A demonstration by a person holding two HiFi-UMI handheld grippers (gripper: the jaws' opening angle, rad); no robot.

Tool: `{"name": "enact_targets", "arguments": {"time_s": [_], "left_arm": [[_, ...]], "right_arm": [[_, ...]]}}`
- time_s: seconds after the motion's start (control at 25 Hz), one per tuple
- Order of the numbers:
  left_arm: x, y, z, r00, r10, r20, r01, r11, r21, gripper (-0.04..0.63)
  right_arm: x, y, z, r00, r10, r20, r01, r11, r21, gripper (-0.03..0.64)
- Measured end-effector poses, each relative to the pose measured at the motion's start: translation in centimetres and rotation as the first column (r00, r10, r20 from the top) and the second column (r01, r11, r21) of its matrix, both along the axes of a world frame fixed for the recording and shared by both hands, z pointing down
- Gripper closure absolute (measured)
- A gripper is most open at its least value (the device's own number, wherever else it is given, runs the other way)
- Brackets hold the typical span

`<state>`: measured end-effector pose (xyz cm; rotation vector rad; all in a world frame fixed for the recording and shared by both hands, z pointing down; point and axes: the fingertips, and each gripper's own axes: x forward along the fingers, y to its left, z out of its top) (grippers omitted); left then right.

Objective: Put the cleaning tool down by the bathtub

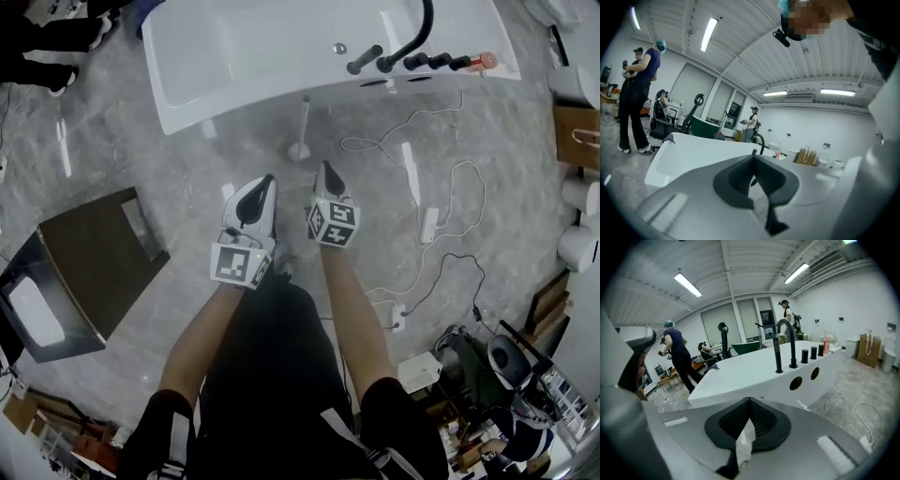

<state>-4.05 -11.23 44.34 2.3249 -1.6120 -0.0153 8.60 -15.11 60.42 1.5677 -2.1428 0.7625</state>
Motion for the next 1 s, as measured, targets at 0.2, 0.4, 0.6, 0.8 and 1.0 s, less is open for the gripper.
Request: {"name": "enact_targets", "arguments": {"time_s": [0.2, 0.4, 0.6, 0.8, 1.0], "left_arm": [[2.0, 2.3, -5.2, 1.000, 0.023, 0.019, -0.024, 0.998, 0.059, 0.586], [3.3, 4.9, -9.4, 0.999, 0.026, 0.027, -0.028, 0.995, 0.094, 0.588], [2.8, 7.9, -13.0, 1.000, -0.015, 0.017, 0.013, 0.993, 0.119, 0.588], [2.6, 11.8, -15.5, 0.999, -0.032, 0.008, 0.030, 0.993, 0.115, 0.587], [3.1, 14.7, -17.4, 0.999, -0.039, 0.024, 0.036, 0.991, 0.126, 0.586]], "right_arm": [[0.8, 2.8, -6.1, 0.999, 0.004, 0.040, -0.007, 0.999, 0.052, 0.617], [1.6, 5.9, -11.4, 0.999, -0.018, 0.040, 0.015, 0.996, 0.084, 0.617], [1.8, 8.6, -16.8, 0.998, -0.025, 0.066, 0.015, 0.990, 0.142, 0.617], [2.1, 12.1, -22.0, 0.997, -0.049, 0.063, 0.035, 0.978, 0.204, 0.617], [2.2, 15.2, -26.2, 0.996, -0.072, 0.060, 0.055, 0.965, 0.257, 0.617]]}}
